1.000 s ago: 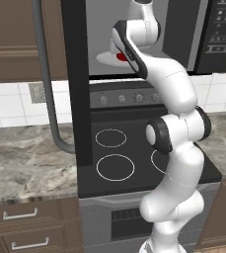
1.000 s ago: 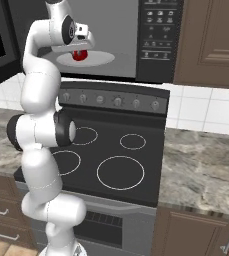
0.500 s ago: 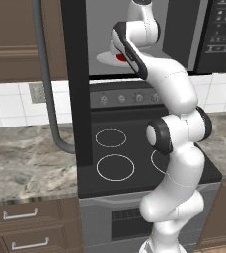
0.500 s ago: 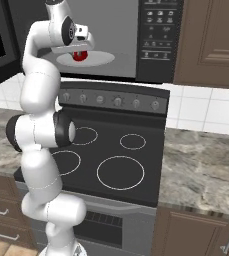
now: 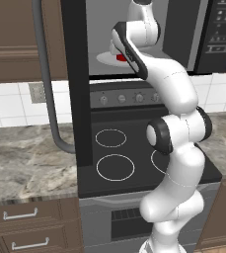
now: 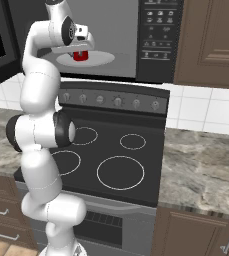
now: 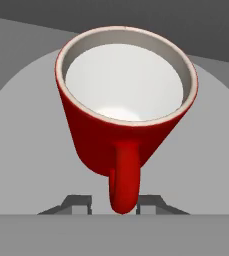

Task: Pick the mug from the counter and place it inside the microwave. Then close the microwave.

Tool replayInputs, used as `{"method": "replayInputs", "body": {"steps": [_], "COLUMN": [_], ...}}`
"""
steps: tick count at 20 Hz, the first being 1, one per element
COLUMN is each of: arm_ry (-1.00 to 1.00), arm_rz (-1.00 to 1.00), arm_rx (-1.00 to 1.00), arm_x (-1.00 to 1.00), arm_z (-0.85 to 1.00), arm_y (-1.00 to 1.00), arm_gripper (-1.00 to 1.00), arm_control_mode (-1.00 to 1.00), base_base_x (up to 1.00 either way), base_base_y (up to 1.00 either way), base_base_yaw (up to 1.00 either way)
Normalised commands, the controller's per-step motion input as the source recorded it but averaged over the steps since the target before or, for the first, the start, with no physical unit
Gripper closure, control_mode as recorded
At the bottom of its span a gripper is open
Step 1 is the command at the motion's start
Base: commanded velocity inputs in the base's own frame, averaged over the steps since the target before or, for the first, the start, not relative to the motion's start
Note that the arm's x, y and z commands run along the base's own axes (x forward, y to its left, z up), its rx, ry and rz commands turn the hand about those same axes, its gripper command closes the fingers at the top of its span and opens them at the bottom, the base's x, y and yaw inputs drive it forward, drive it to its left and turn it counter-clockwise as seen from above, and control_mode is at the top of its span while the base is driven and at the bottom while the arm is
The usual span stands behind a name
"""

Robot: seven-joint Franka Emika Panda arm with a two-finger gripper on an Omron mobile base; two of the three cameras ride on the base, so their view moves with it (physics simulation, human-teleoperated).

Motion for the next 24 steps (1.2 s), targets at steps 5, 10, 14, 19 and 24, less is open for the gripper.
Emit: {"method": "replayInputs", "body": {"steps": [5, 10, 14, 19, 24], "arm_ry": [0.00, -0.02, -0.06, -0.06, -0.11], "arm_rz": [0.00, 0.00, 0.00, -0.01, -0.02], "arm_rx": [0.00, 0.00, 0.00, 0.00, 0.00], "arm_x": [0.00, -0.40, -0.87, -0.66, -0.48], "arm_z": [0.00, -0.01, -0.04, 0.00, -0.24], "arm_y": [0.00, 0.00, 0.00, -0.03, -0.07], "arm_gripper": [-1.00, -1.00, -1.00, -1.00, -1.00], "arm_control_mode": [-1.00, -1.00, -1.00, -1.00, -1.00], "base_base_x": [0.00, 0.00, 0.00, 0.00, 0.00], "base_base_y": [0.00, 0.00, 0.00, 0.00, 0.00], "base_base_yaw": [0.00, 0.00, 0.00, 0.00, 0.00]}}
